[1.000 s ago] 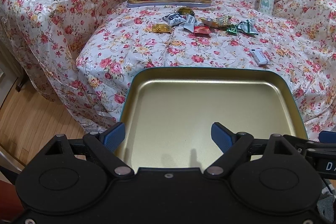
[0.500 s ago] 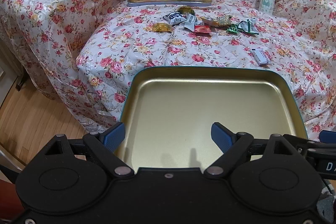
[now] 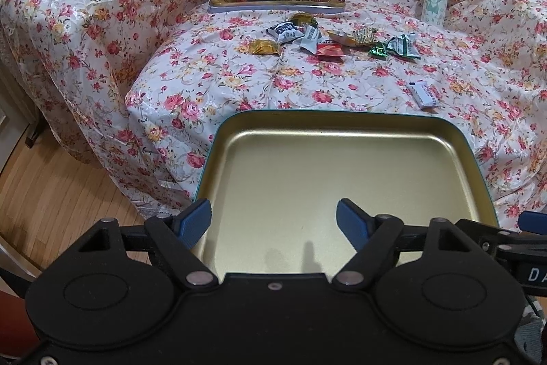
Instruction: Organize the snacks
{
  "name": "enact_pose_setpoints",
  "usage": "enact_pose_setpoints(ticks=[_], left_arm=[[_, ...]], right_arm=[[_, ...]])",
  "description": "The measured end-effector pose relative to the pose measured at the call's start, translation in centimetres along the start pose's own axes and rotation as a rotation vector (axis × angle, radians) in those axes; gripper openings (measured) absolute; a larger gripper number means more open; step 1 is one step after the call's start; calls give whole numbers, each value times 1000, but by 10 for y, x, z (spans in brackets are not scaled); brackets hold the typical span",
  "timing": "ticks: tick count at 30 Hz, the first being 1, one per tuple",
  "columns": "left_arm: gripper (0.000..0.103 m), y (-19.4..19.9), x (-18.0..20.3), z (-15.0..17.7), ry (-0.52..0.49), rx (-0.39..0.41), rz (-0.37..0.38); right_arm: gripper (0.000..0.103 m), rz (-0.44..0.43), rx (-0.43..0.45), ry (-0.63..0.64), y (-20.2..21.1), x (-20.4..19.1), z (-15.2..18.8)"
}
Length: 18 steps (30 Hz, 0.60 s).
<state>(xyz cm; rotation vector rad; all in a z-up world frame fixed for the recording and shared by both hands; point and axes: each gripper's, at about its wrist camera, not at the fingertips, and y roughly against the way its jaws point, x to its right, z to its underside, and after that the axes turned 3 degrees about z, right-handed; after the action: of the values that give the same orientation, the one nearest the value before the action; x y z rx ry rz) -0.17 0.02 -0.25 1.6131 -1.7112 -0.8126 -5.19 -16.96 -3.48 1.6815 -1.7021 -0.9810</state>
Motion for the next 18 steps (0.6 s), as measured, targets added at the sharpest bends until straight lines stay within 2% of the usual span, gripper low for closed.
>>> enact_pose_setpoints(ticks=[9, 13, 18], left_arm=[[76, 2, -2, 0, 15, 11, 20], [76, 2, -4, 1, 31, 28, 21], [76, 5, -9, -4, 50, 74, -10]], right_arm=[[93, 16, 38, 39, 5, -4, 1], [86, -26, 4, 28, -1, -3, 0], [85, -70, -5, -46, -7, 3, -7]])
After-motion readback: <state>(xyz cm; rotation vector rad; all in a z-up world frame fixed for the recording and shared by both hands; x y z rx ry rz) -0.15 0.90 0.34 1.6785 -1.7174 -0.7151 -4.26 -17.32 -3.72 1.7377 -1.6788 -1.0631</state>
